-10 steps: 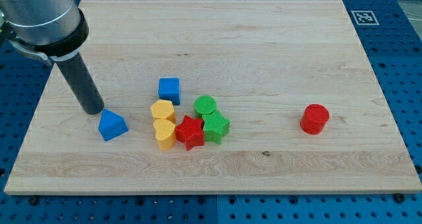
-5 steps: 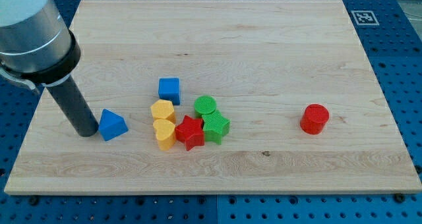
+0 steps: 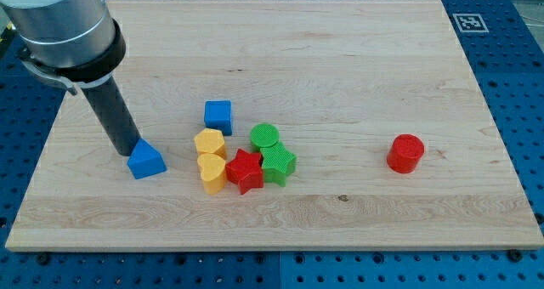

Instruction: Move blue triangle below yellow heart

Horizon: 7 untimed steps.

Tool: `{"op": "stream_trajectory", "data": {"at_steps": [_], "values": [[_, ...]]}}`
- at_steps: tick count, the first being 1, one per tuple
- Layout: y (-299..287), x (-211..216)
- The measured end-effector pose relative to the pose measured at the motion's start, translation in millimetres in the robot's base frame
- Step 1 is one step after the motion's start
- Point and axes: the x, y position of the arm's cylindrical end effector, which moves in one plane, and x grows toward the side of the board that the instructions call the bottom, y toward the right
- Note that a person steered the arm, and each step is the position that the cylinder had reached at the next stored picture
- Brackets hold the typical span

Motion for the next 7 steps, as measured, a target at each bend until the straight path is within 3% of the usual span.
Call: {"op": "stream_trajectory", "data": {"at_steps": [7], "values": [[26, 19]]}}
